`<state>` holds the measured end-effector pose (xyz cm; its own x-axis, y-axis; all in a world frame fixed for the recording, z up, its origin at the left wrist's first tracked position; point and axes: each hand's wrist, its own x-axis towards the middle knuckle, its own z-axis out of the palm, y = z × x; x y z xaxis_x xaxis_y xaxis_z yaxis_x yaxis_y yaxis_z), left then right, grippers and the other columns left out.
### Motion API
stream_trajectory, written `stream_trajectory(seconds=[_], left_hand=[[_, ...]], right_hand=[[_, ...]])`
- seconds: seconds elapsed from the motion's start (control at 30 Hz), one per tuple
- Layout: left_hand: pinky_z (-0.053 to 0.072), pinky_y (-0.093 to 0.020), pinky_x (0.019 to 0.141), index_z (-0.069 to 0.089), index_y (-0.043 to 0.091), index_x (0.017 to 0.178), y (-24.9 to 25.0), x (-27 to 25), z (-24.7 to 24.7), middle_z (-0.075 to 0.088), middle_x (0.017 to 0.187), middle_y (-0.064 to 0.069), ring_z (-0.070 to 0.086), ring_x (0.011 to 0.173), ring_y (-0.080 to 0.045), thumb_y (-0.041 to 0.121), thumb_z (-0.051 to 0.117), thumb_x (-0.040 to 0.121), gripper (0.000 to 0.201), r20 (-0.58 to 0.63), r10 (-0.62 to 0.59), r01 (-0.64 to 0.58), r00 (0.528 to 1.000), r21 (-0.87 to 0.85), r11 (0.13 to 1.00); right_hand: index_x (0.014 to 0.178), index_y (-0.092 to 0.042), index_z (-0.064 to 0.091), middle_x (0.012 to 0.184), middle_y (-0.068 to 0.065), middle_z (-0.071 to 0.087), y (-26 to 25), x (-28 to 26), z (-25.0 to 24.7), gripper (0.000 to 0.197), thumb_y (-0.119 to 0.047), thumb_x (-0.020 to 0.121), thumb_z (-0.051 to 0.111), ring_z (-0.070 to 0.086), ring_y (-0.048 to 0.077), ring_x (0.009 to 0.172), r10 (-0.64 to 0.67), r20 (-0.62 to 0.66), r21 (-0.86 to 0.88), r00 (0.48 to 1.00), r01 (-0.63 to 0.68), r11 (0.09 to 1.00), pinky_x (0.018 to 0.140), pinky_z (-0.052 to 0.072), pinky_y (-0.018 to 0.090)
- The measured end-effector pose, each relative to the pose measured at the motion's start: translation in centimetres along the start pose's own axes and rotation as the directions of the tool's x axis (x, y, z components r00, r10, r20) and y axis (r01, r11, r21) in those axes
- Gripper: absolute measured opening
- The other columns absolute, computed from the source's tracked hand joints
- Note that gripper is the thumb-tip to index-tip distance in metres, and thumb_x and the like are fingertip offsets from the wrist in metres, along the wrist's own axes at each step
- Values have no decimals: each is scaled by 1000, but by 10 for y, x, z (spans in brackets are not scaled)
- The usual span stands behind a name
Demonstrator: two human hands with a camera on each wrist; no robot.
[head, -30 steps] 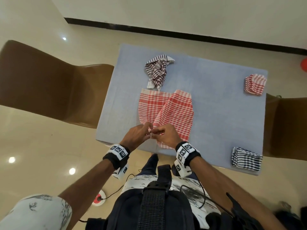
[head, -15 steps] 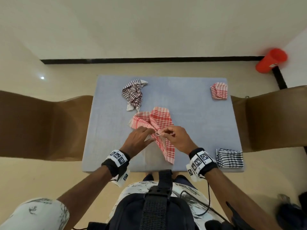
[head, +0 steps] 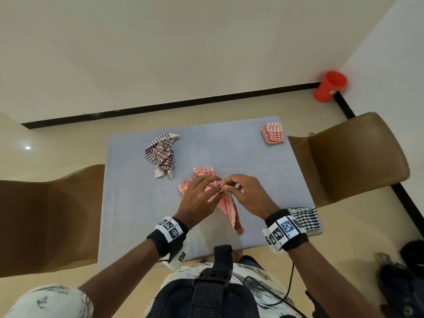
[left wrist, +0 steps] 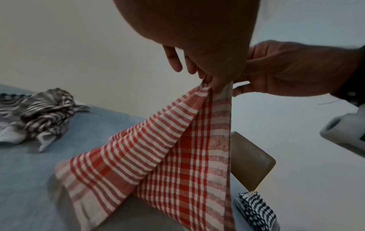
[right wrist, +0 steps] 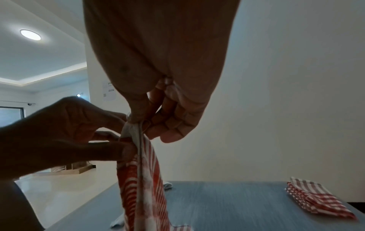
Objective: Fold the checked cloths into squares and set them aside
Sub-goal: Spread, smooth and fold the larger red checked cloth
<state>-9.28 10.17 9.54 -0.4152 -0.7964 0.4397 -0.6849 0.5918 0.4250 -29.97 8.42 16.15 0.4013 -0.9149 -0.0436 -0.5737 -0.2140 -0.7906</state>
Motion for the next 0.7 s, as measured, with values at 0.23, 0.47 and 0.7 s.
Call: stream_trajectory(seconds=[0.23, 0.47, 0.7], left_hand=[[51, -43, 88, 63, 14, 128, -10, 38, 14, 65, 127, -8, 61, 114, -29, 27, 70, 92, 39, 202, -39, 25, 979, 74, 997], [55, -51, 88, 60, 4, 125, -72, 69, -6, 61, 125, -17, 61, 109, -38, 18, 75, 85, 45, 279, -333, 290, 901, 182, 939], [48, -50, 109, 59, 2, 135, -117, 72, -52, 62, 137, -19, 60, 125, -37, 8, 69, 85, 51, 219, -320, 262, 922, 254, 931]], right_hand=[[109, -18, 74, 108, -15, 72, -27, 5, -22, 15, -25, 99, 65, 64, -1, 100, -107, -47, 14, 993, 107, 994, 85, 46, 11], [107, -15, 73, 102, -7, 73, -47, 0, -65, 13, -23, 100, 65, 67, 11, 95, -128, -213, 47, 969, 141, 989, 79, 52, 18], [109, -15, 73, 103, -11, 75, -28, -21, -91, 14, -21, 99, 66, 70, 13, 101, -6, -373, 156, 928, 68, 985, 84, 56, 25]])
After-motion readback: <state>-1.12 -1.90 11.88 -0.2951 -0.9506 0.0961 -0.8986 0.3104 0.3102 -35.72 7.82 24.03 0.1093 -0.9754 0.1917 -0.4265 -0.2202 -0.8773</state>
